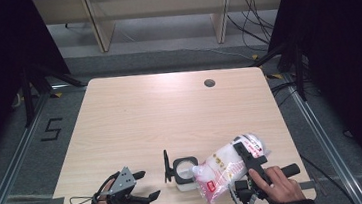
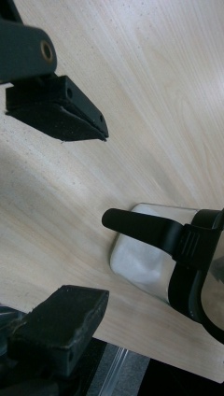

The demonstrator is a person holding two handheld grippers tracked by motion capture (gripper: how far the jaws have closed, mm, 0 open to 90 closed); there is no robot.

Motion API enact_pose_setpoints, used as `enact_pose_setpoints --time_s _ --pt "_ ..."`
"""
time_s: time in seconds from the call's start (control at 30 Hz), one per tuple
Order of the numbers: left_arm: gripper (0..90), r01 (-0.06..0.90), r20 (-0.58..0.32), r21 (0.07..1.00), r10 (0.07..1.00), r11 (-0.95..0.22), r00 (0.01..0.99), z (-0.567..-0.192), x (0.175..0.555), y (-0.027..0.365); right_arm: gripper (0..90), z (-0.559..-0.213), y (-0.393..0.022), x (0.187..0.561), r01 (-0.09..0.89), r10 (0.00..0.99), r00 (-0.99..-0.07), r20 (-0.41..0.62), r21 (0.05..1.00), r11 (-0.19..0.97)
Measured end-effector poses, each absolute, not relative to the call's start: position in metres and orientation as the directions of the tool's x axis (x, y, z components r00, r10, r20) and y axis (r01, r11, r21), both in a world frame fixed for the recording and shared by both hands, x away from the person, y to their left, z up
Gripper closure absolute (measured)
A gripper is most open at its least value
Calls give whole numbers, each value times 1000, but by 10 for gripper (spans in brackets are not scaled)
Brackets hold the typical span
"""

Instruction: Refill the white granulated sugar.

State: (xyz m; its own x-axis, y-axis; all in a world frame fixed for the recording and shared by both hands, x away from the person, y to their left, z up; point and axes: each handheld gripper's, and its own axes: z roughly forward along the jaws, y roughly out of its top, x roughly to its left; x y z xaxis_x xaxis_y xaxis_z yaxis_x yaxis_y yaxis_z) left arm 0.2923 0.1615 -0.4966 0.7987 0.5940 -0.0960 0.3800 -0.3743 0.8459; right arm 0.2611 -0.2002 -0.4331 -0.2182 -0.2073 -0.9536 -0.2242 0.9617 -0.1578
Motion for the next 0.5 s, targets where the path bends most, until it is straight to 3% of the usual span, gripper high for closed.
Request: enact_pose_setpoints --time_s 0.13,0.2,0.23,0.37,0.47,0.5 --pt "179 380 -107 854 597 -354 795 -497 292 161 404 -431 -197 262 -239 -249 -211 -945 -197 951" --pt "179 377 -93 848 596 -373 797 -496 292 162 403 -435 -199 260 -211 -201 -235 -951 -152 966" --pt "179 380 -95 847 598 -371 796 -496 293 162 403 -434 -199 264 -251 -217 -208 -954 -163 954" --pt "179 378 -94 848 596 -371 797 -496 292 162 404 -434 -200 264 -256 -218 -199 -955 -164 953" --pt "179 381 -96 848 598 -370 795 -496 293 162 404 -432 -198 262 -223 -231 -245 -942 -177 959" --pt "179 380 -100 849 596 -366 797 -496 293 161 404 -436 -199 262 -235 -189 -225 -956 -135 963"
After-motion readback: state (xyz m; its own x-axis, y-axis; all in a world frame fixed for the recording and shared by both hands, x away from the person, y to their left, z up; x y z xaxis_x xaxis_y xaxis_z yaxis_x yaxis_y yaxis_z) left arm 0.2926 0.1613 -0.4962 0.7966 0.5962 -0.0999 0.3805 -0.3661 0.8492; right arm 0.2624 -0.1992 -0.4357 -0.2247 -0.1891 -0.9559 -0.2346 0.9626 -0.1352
